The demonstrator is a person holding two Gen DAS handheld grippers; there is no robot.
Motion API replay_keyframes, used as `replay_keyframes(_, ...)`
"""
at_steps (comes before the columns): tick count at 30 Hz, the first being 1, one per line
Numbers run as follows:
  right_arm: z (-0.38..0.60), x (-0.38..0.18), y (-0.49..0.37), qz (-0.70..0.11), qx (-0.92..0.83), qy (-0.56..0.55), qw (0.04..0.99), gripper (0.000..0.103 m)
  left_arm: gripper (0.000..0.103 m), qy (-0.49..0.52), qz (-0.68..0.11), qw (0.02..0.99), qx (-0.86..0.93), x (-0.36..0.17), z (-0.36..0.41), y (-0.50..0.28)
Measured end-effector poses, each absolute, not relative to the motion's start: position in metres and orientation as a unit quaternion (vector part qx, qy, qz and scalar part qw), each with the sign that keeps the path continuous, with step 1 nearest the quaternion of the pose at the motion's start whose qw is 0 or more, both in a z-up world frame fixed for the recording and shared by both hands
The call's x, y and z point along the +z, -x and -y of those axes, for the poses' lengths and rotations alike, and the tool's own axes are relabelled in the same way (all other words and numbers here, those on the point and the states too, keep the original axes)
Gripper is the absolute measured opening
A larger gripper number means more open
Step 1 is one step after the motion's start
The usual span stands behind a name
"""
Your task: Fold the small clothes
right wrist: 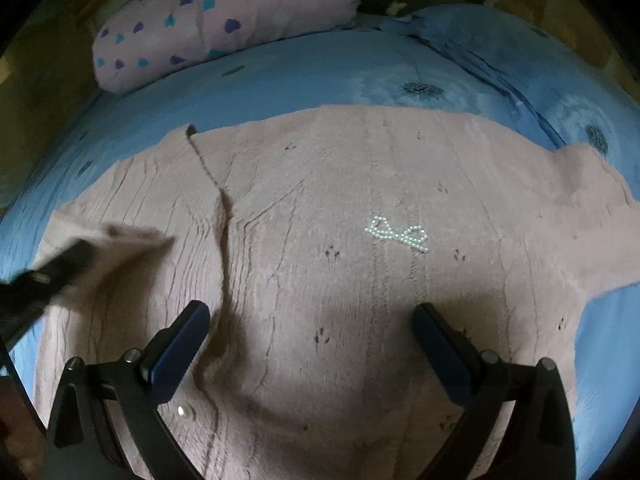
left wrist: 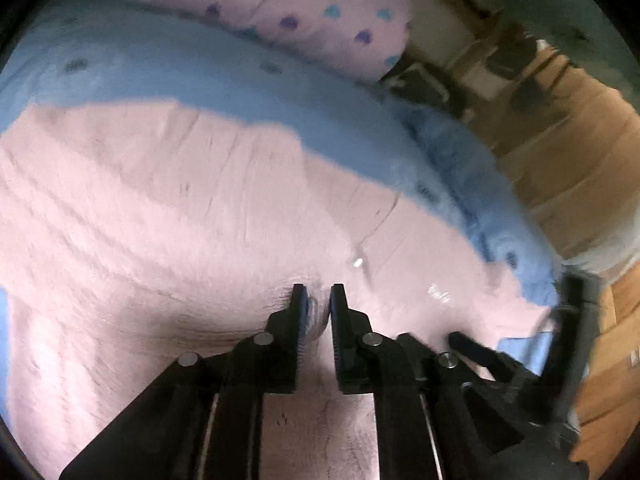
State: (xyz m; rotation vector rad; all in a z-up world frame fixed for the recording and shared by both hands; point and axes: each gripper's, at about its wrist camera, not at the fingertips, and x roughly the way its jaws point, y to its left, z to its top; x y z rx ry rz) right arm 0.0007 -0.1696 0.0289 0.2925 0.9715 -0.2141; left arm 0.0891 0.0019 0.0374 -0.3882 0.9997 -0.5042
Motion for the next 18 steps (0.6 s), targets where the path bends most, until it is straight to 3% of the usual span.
replay_keyframes(1,0.17,0.03,0.0,-0.464,-0.102,-0.141,0.869,0.102,0.011,0.196,-0.488,0.816,-0.239,0.03,-0.002,-0.09)
replay_keyframes(3,0.171,0.03,0.0,-0.462,-0.099,-0.144,0.87,0.101,0.019,0.294,-0.513,0.763,-0.26,0.012,-0.015,-0.087)
replay_keyframes(7,0.165,0.033,0.0,-0.452,-0.093,-0.142,0.876,0.096,0.022,0.445,-0.493,0.71,-0.232,-0.009,-0.055,-0.053)
replay_keyframes(8,0.162,0.035,0.001,-0.445,-0.086,-0.141,0.88,0.095,0.022,0.435,-0.5,0.718,-0.211,-0.007,-0.058,-0.048)
replay_keyframes(10,0.155,0.041,0.003,-0.416,-0.057,-0.14,0.897,0.081,0.023,0.358,-0.481,0.781,-0.175,0.015,-0.061,-0.034)
replay_keyframes(13,0.141,0.047,0.002,-0.36,-0.008,-0.145,0.922,0.072,0.026,0.221,-0.451,0.859,-0.103,0.039,-0.058,-0.011)
replay_keyframes(16,0.123,0.044,-0.019,-0.403,0.019,-0.14,0.904,0.061,0.026,0.116,-0.436,0.892,-0.015,0.052,-0.062,0.003)
replay_keyframes(18,0.109,0.041,-0.033,-0.423,0.034,-0.142,0.894,0.061,0.026,0.014,-0.416,0.907,0.065,0.057,-0.059,0.005)
